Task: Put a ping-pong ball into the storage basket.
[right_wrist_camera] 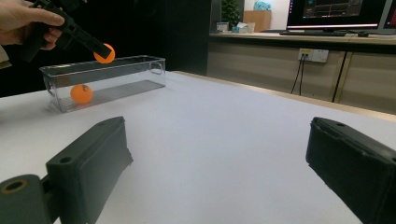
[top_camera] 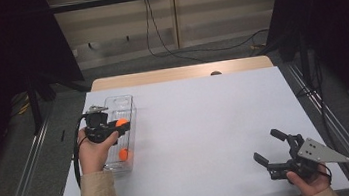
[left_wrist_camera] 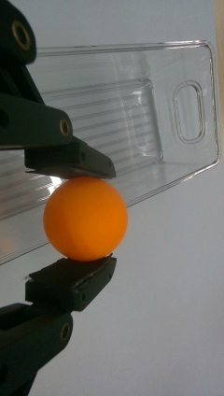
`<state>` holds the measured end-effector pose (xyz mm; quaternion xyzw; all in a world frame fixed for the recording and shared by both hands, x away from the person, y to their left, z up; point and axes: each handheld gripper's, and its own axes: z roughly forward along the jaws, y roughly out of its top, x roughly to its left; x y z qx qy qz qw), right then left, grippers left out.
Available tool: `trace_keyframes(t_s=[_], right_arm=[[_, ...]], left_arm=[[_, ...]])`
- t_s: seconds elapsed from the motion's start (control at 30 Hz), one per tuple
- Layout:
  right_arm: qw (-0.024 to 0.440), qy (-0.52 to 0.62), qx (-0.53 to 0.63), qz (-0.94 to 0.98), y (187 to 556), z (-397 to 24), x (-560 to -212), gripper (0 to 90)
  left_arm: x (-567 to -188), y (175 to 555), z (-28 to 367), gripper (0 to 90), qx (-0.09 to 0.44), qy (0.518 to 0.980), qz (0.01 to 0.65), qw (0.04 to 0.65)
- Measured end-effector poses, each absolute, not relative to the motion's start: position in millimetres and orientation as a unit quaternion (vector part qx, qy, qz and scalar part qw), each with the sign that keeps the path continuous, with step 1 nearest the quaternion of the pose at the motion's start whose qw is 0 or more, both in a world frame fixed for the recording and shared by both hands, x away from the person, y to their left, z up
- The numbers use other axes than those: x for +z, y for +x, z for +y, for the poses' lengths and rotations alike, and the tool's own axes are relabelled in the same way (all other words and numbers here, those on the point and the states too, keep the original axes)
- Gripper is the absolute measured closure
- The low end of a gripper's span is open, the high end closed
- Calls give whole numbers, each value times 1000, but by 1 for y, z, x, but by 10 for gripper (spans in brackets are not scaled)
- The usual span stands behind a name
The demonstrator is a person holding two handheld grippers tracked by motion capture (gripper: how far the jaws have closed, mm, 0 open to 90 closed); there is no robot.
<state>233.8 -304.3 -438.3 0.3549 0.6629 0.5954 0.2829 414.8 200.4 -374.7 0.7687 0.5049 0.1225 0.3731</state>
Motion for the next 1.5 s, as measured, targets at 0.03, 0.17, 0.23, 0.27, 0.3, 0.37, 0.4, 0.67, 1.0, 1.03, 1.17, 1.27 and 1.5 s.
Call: trace_keyframes(t_s=[0.03,0.17,0.23,0.27,0.3,0.37,0.4,0.67,1.0,1.03,1.17,1.27,1.5], right_arm=[[283,355,595,663,234,-304,-438,50],[283,355,595,663,234,-304,-438,50],[283,355,595,663,234,-304,-438,50],[283,355,595,663,234,-304,-438,50],[283,355,596,663,234,-304,-438,50],[283,355,595,663,234,-304,-438,50],[283,355,595,663,234,-304,-438,50],[283,354,595,663,234,-304,-438,50],[283,355,595,664,234,-304,-438,49],[283,355,595,663,234,-304,-438,50],[282,355,595,664,234,-304,-438,49],[283,355,595,663,234,-304,-438,50],[283,355,595,663,233,-305,-438,50]], left_arm=[[-375,415,201,509,124,768,505,373],[-375,415,204,509,126,767,509,371],[-376,414,205,509,126,765,510,373],[-376,414,205,509,125,765,511,372],[-376,414,206,509,125,765,511,372],[-376,414,207,509,126,764,512,372],[-376,414,207,509,126,764,512,371],[-378,415,209,509,129,764,514,368],[-384,416,212,509,134,763,523,355],[-384,417,212,509,134,764,523,354],[-384,416,212,509,138,764,523,352],[-386,417,212,509,140,763,524,352],[-388,418,213,509,144,763,527,346]])
